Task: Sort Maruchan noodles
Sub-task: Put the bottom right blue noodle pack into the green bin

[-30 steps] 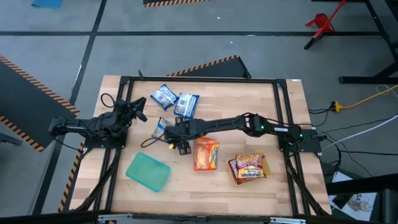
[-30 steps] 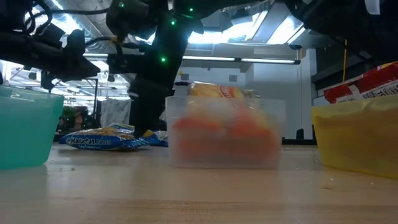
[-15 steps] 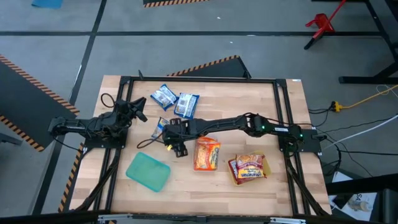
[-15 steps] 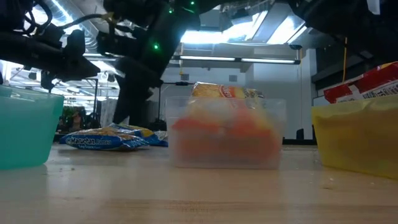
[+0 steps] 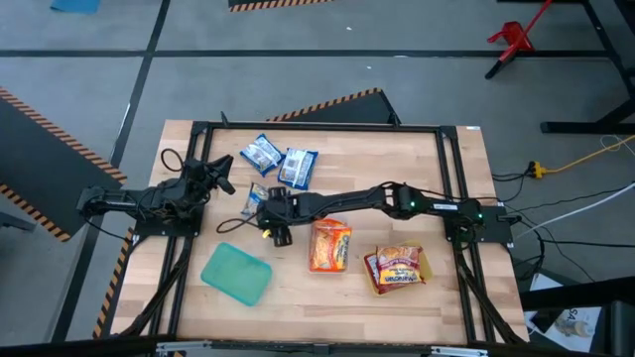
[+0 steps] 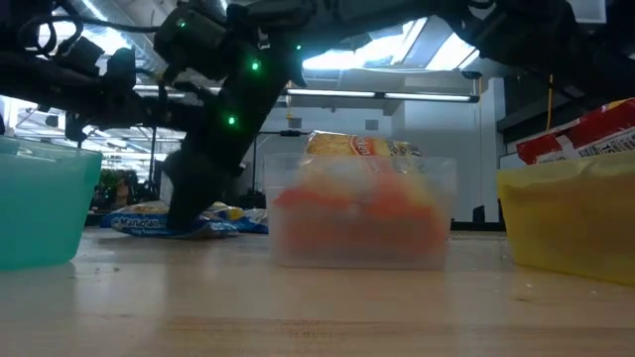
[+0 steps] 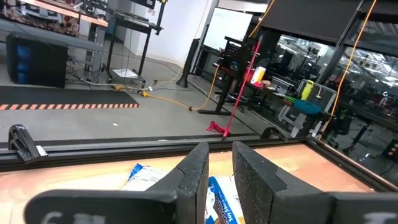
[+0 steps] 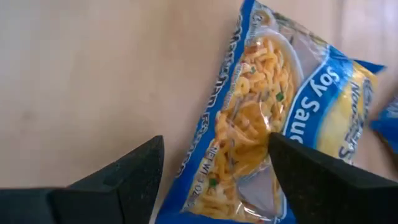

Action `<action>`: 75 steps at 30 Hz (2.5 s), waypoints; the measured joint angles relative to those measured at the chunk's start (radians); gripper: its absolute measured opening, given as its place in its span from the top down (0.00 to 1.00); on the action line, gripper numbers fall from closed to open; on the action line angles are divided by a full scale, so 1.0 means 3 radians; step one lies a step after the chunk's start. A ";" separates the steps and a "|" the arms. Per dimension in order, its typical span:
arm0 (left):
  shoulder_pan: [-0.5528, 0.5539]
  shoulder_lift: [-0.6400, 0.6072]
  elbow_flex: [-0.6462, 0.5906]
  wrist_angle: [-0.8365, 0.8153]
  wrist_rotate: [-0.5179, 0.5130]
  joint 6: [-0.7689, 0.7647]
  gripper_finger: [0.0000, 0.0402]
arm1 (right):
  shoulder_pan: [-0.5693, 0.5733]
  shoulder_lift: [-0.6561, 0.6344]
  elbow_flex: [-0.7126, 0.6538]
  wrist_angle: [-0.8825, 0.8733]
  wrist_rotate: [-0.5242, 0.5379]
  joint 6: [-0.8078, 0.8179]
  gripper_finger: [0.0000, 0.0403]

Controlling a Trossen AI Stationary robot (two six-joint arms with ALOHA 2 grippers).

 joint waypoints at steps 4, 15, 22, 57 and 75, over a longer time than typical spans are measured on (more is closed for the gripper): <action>0.0000 0.0000 0.0000 0.0000 -0.0001 0.0019 0.83 | 0.0009 0.0039 0.0004 -0.0004 0.0226 -0.0001 0.40; 0.0000 0.0000 0.0000 0.0000 -0.0002 0.0025 0.83 | 0.0007 0.0039 0.0003 -0.0016 0.0333 0.0010 0.92; 0.0000 0.0000 0.0000 -0.0001 -0.0001 0.0050 0.83 | 0.0039 0.0037 0.0083 -0.0128 0.0372 0.0045 0.99; -0.0001 0.0000 0.0000 0.0000 -0.0001 -0.0016 0.83 | 0.0825 -0.0522 0.0083 0.0568 0.0253 -0.0112 1.00; 0.0000 0.0000 0.0000 0.0000 0.0014 -0.0189 0.83 | 0.0764 -0.0462 0.0088 0.0776 -0.0527 -0.0015 0.98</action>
